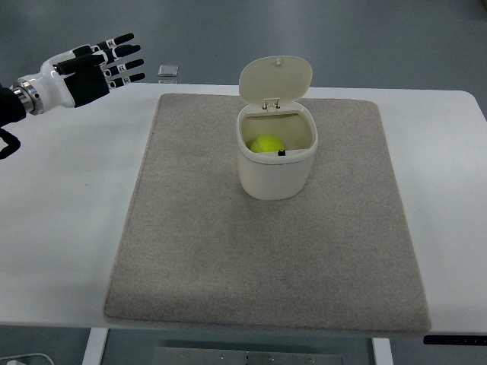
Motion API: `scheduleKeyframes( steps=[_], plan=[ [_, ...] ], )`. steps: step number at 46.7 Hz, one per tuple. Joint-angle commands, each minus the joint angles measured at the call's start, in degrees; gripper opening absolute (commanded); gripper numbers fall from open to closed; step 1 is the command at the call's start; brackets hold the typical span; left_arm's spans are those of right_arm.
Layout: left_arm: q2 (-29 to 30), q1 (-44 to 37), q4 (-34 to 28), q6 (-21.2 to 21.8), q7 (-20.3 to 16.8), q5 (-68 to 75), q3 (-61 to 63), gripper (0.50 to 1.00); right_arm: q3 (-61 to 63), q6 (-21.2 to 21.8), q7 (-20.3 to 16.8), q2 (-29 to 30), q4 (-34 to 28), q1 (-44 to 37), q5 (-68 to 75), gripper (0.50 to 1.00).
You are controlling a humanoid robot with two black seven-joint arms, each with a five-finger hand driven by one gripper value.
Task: Put tennis ball into box with left hand
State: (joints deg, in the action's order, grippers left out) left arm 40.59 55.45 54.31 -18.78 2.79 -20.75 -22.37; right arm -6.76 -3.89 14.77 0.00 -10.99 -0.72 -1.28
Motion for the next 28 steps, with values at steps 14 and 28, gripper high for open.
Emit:
scheduleKeyframes(
  steps=[14,28],
  plan=[
    [-11.67,-1.84,-12.38,-0.91,-0.07,0.8,-4.7,0.994,0.0,0.02,0.0,0.0,0.0,0.01,0.05,0.938],
    [-14.22,-1.84,-14.67,-1.0,-5.26,0.8,-5.84,0.994,0.0,0.2,0.0,0.0,0.0,0.01,0.05,0.938]
  ],
)
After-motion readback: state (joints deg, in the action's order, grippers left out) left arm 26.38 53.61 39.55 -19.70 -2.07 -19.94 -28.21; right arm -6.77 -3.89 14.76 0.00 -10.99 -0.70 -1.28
